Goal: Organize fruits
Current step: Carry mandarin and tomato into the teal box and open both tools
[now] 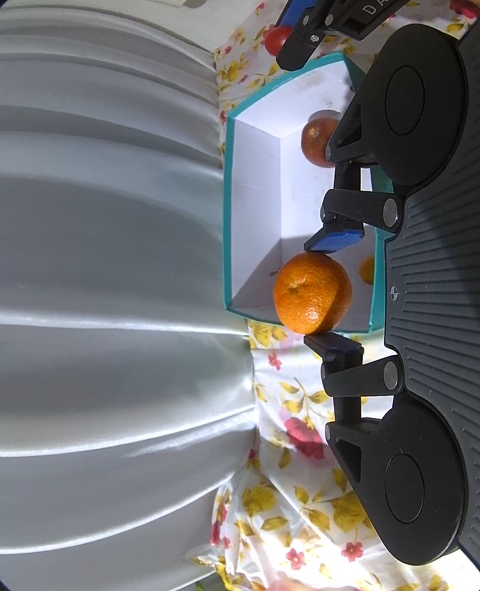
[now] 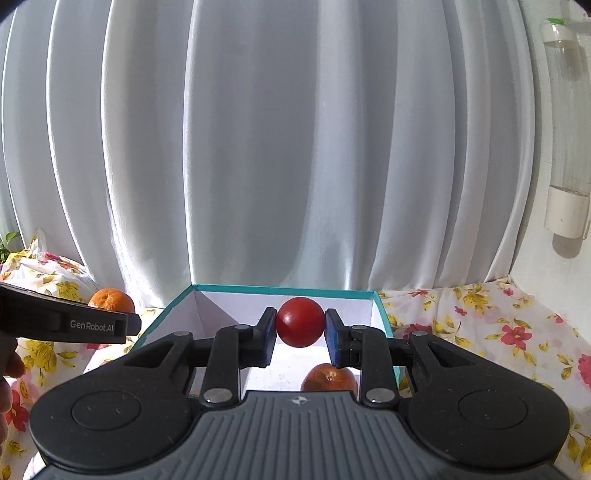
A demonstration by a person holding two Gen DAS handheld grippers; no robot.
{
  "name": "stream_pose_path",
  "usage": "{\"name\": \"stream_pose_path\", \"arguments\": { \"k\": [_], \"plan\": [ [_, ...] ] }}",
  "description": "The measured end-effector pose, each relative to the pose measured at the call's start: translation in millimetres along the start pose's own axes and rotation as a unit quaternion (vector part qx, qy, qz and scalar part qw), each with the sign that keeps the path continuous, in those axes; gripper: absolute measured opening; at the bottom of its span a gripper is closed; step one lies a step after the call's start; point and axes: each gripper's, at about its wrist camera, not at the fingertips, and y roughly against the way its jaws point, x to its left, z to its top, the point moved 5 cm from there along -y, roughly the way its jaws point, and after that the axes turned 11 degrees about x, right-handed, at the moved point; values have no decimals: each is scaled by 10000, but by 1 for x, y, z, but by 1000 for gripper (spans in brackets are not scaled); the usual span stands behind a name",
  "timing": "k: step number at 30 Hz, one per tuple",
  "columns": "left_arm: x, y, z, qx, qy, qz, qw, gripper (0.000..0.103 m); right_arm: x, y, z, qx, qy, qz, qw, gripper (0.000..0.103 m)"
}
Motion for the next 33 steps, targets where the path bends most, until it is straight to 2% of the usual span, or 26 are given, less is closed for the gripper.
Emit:
{"name": "stream_pose_path", "arguments": {
  "k": [16, 33],
  "plan": [
    [-1, -45, 2, 375, -109, -140, 9991, 51, -3, -47, -10, 520, -82, -179, 9985, 27],
    [-2, -66, 0, 652, -209, -145, 9976, 51, 0, -80, -21, 909, 49, -175, 9957, 27]
  ]
}}
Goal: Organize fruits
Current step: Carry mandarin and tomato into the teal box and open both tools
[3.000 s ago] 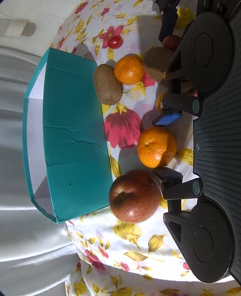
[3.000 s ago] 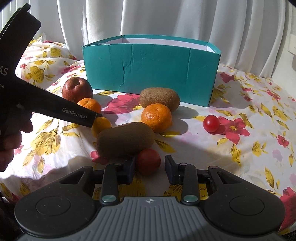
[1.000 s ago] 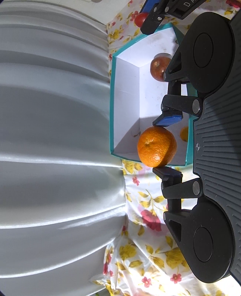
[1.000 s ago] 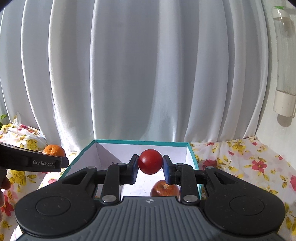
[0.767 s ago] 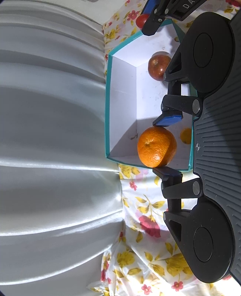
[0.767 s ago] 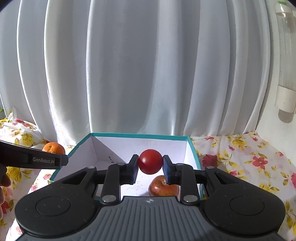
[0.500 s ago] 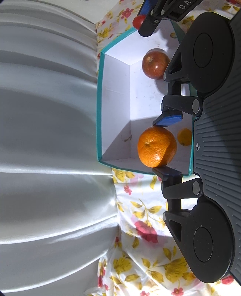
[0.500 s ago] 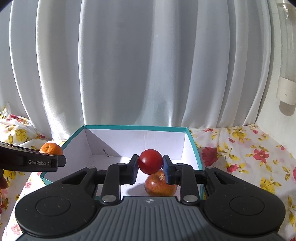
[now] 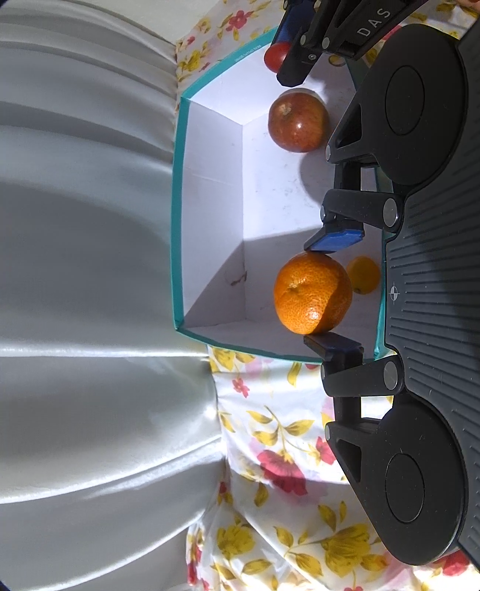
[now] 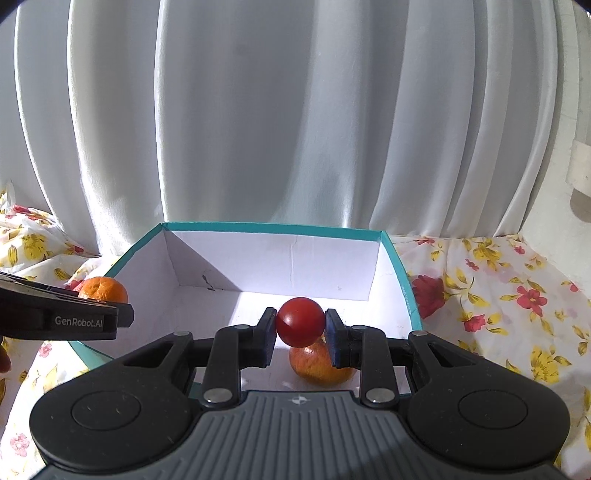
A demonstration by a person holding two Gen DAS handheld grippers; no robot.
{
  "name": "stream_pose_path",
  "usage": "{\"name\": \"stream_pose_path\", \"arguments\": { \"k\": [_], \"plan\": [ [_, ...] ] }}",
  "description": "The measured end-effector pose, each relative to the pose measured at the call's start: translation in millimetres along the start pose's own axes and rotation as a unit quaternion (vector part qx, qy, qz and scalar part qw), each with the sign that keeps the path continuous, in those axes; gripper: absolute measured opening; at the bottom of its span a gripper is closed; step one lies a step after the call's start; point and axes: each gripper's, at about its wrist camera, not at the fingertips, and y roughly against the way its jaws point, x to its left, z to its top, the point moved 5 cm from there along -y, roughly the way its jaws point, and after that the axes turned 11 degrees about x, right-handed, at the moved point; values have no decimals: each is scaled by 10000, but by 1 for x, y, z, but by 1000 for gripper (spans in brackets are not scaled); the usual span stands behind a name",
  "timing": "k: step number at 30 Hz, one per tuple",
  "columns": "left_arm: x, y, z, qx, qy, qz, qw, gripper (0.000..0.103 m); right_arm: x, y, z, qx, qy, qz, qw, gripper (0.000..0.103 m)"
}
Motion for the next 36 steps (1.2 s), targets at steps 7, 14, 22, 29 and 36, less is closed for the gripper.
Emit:
{"name": "stream_pose_path", "arguments": {
  "k": [7, 14, 22, 29, 36],
  "plan": [
    [-4, -9, 0, 91, -57, -19, 9999, 51, 0, -10, -3, 123, 22, -9, 9999, 27],
    [-7, -15, 2, 124, -113, -51, 9998, 53, 0, -16, -4, 163, 15, -3, 9999, 27],
    [-12, -5, 5, -220, -236, -20, 9995, 75, -5, -13, -3, 23, -77, -71, 9999, 44],
    [-7, 4, 2, -307, -180, -8, 9994, 75, -10, -7, -5, -42, -170, -93, 9998, 53],
    [11, 25, -14, -572, -64, 97, 9983, 76, -17, 12, -11, -266, -267, -157, 9992, 64]
  ]
}}
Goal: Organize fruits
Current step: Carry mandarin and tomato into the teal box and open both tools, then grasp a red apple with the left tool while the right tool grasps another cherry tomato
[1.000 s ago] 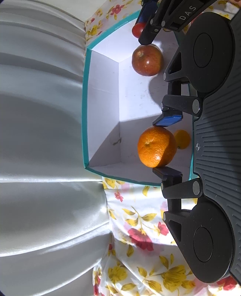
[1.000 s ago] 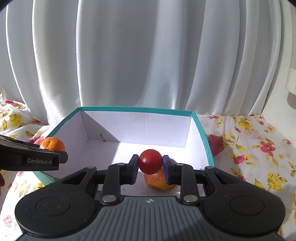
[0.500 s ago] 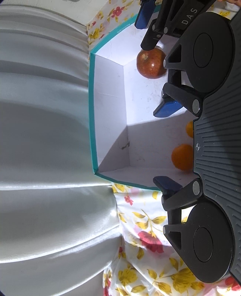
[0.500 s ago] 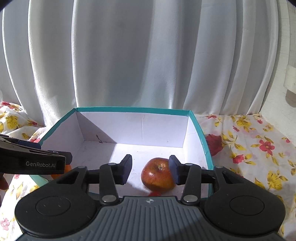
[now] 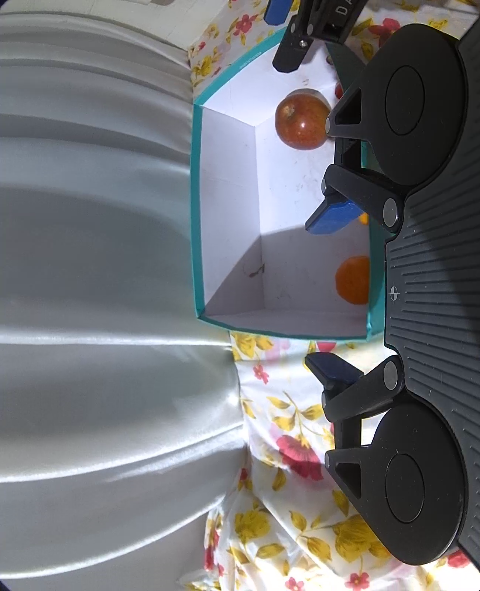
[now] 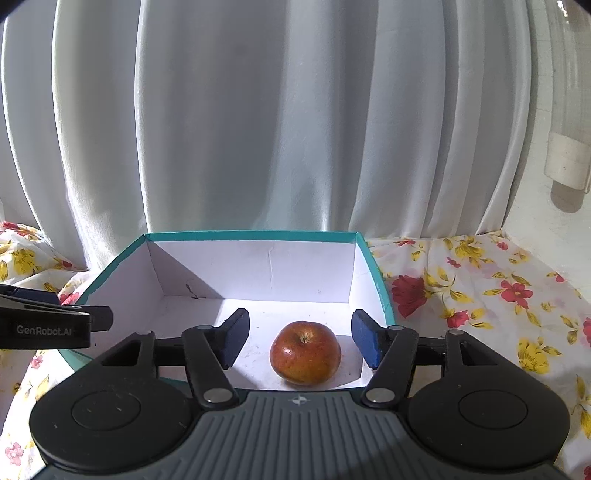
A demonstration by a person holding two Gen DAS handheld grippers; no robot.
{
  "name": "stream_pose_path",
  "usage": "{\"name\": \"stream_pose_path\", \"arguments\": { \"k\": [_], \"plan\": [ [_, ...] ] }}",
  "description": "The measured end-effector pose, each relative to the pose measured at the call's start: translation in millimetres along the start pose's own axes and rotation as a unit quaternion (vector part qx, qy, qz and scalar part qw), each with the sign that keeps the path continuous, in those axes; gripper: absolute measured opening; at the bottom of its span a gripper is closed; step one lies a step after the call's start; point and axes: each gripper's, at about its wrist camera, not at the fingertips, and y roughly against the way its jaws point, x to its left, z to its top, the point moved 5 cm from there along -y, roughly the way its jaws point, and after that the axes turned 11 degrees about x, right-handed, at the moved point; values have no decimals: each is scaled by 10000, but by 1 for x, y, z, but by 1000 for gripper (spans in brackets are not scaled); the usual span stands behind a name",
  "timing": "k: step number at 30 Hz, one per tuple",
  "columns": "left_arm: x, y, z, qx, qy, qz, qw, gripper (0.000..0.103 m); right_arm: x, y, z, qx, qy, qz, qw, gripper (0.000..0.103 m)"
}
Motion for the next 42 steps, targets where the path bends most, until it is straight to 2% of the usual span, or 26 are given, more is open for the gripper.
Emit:
{"name": "stream_pose_path", "arguments": {
  "k": [9, 13, 19, 28, 35, 42],
  "plan": [
    [13, 9, -45, -6, 25, -8, 10000, 77, -24, 25, -32, -117, -165, -88, 9998, 80],
    [13, 9, -68, 43, -86, -55, 9999, 78, -36, 25, -59, 117, -238, -242, 9994, 80],
    [13, 4, -95, 41, -260, 96, 9996, 81, -43, 17, -92, 482, -175, -492, 9975, 80],
    [10, -8, -106, 234, -289, 94, 9993, 81, -40, 4, -116, 820, 25, -540, 9952, 75],
    [7, -15, -107, 314, -336, 115, 9989, 81, -31, 0, -122, 912, 159, -435, 9948, 75],
    [7, -20, -109, 354, -370, 70, 9987, 81, -31, -3, -126, 1000, 133, -437, 9939, 70]
  ]
}}
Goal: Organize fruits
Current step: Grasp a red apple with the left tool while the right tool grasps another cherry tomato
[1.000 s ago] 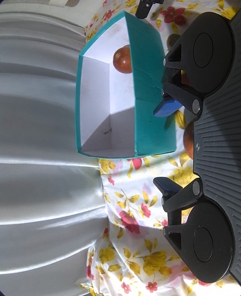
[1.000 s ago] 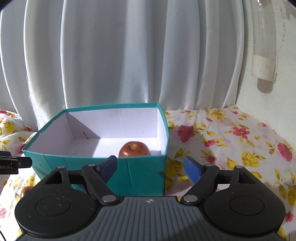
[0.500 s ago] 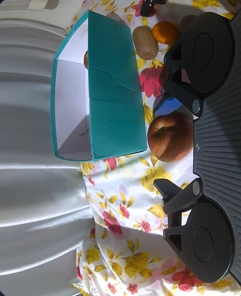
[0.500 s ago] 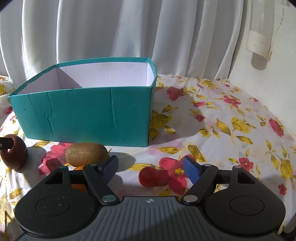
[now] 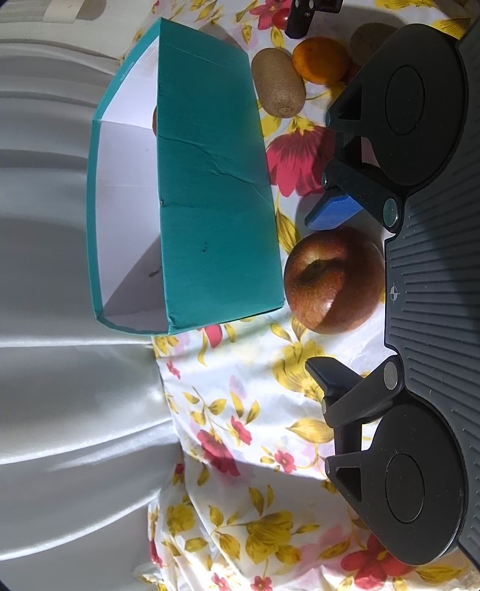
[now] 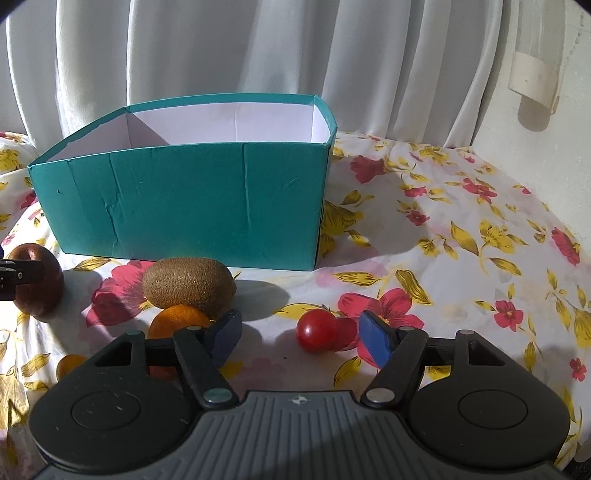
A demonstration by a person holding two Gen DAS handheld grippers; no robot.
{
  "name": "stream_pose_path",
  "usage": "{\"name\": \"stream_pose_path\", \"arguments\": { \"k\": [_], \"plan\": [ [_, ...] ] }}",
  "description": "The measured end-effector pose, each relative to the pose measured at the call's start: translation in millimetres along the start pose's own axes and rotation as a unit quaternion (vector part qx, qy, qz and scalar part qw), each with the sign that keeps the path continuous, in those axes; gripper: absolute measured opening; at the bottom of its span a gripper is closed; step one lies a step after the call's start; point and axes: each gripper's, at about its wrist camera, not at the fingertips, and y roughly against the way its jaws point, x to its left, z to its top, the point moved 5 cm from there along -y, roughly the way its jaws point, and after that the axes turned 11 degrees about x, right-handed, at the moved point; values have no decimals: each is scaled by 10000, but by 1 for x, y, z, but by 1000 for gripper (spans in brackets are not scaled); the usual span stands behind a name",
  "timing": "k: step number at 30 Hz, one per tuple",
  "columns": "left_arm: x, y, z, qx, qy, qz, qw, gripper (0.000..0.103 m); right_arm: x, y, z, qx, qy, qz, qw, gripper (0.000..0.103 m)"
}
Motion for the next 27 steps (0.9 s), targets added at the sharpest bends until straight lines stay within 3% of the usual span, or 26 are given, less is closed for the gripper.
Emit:
{"name": "stream_pose_path", "arguments": {
  "k": [10, 27],
  "plan": [
    [0, -17, -1, 78, 17, -169, 9998, 81, 2, -14, -4, 200, 5, -9, 9998, 56],
    [0, -39, -7, 326, -75, -263, 9991, 80, 0, -22, -4, 234, -79, 110, 9996, 46]
  ]
}}
